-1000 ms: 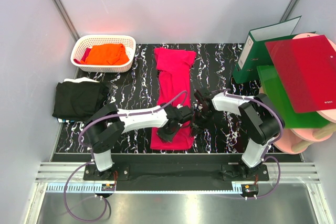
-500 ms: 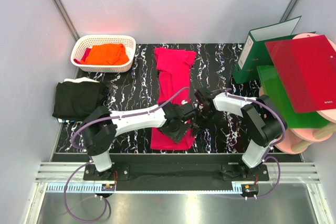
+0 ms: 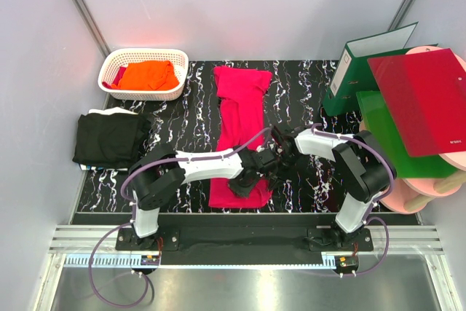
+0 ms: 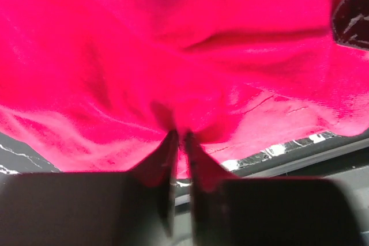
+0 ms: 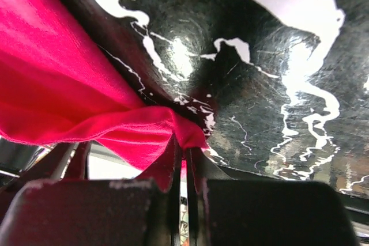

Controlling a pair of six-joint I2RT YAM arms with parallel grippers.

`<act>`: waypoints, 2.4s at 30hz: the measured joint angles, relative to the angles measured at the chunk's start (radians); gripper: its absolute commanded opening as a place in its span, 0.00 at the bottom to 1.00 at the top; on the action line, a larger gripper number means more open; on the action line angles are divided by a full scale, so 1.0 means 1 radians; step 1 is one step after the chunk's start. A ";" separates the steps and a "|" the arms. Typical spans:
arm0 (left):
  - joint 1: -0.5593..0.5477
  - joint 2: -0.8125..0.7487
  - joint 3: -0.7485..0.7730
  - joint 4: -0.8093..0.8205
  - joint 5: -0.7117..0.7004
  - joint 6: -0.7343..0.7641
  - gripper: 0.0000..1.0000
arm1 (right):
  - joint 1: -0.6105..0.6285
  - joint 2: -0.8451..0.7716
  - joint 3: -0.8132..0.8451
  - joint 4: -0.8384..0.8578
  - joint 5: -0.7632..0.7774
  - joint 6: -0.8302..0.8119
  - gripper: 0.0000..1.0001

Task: Fold and stack the t-shirts
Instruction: Rotate the tshirt 90 degrees

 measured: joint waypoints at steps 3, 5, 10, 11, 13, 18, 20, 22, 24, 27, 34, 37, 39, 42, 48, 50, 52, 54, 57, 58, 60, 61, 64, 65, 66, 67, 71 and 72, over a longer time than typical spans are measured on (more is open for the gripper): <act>0.000 0.002 0.000 0.000 -0.006 0.000 0.00 | 0.000 0.000 0.000 -0.003 0.000 0.000 0.00; 0.000 0.002 -0.002 0.001 -0.010 -0.002 0.00 | 0.000 0.000 0.000 -0.003 -0.001 0.000 0.00; -0.007 -0.026 -0.039 0.020 -0.038 -0.009 0.00 | 0.000 0.000 0.000 -0.002 -0.002 0.000 0.00; -0.009 -0.038 -0.055 0.019 -0.048 -0.013 0.00 | 0.000 0.000 0.000 -0.002 -0.002 0.000 0.00; -0.010 -0.065 -0.088 0.008 -0.073 -0.021 0.00 | 0.000 0.000 0.000 -0.002 -0.003 0.000 0.00; -0.010 -0.149 -0.163 -0.064 -0.144 -0.053 0.00 | 0.000 -0.003 0.000 -0.002 -0.004 0.002 0.00; -0.010 -0.193 -0.179 -0.093 -0.166 -0.067 0.00 | 0.000 -0.005 -0.001 -0.002 -0.004 0.002 0.00; -0.010 -0.240 -0.185 -0.119 -0.186 -0.079 0.00 | 0.000 -0.006 -0.001 -0.002 -0.004 0.001 0.00; -0.010 -0.277 -0.185 -0.139 -0.208 -0.086 0.00 | 0.000 -0.006 -0.002 -0.002 -0.004 0.001 0.00; -0.009 -0.287 -0.185 -0.174 -0.238 -0.091 0.00 | 0.000 -0.008 -0.012 0.001 -0.004 0.001 0.00; -0.008 -0.269 -0.219 -0.198 -0.245 -0.077 0.00 | 0.000 -0.017 -0.034 -0.005 -0.002 0.001 0.00; -0.008 -0.269 -0.241 -0.209 -0.221 -0.064 0.00 | 0.000 -0.024 -0.034 -0.008 -0.001 0.001 0.00; -0.009 -0.269 -0.248 -0.207 -0.200 -0.055 0.00 | 0.000 -0.029 -0.034 -0.008 0.000 0.001 0.00; -0.009 -0.262 -0.253 -0.209 -0.174 -0.045 0.00 | 0.000 -0.034 -0.034 -0.013 0.004 0.001 0.00; -0.009 -0.222 -0.253 -0.210 -0.114 -0.037 0.91 | 0.000 -0.038 -0.034 -0.042 0.011 0.000 0.00; -0.009 -0.223 -0.251 -0.219 -0.101 -0.038 0.99 | 0.000 -0.042 -0.034 -0.053 0.018 -0.001 0.00; -0.009 -0.229 -0.240 -0.230 -0.100 -0.045 0.99 | 0.000 -0.047 -0.032 -0.065 0.022 -0.002 0.00; -0.008 -0.260 -0.209 -0.250 -0.109 -0.051 0.99 | 0.000 -0.058 -0.027 -0.084 0.024 -0.002 0.00; 0.000 -0.341 -0.127 -0.270 -0.138 -0.060 0.99 | 0.000 -0.089 -0.003 -0.119 0.022 -0.003 0.00; 0.007 -0.371 -0.091 -0.276 -0.156 -0.067 0.99 | 0.000 -0.104 0.009 -0.129 0.018 -0.002 0.00; 0.030 -0.426 -0.027 -0.282 -0.198 -0.085 0.99 | 0.000 -0.140 0.037 -0.144 0.000 0.001 0.00; 0.051 -0.447 0.003 -0.291 -0.222 -0.094 0.99 | 0.001 -0.156 0.056 -0.149 -0.010 0.003 0.00; 0.133 -0.487 0.052 -0.313 -0.288 -0.118 0.99 | 0.001 -0.188 0.109 -0.146 -0.053 0.008 0.00; 0.156 -0.492 0.055 -0.319 -0.303 -0.122 0.99 | 0.002 -0.191 0.125 -0.140 -0.072 0.009 0.00; 0.184 -0.494 0.057 -0.328 -0.312 -0.124 0.99 | 0.003 -0.191 0.135 -0.130 -0.090 0.010 0.00; 0.217 -0.492 0.057 -0.337 -0.322 -0.125 0.99 | 0.005 -0.188 0.138 -0.120 -0.112 0.010 0.00; 0.312 -0.482 0.061 -0.362 -0.336 -0.126 0.99 | 0.037 -0.138 0.138 -0.084 -0.200 0.007 0.00; 0.325 -0.480 0.062 -0.366 -0.338 -0.126 0.99 | 0.051 -0.117 0.138 -0.077 -0.220 0.004 0.00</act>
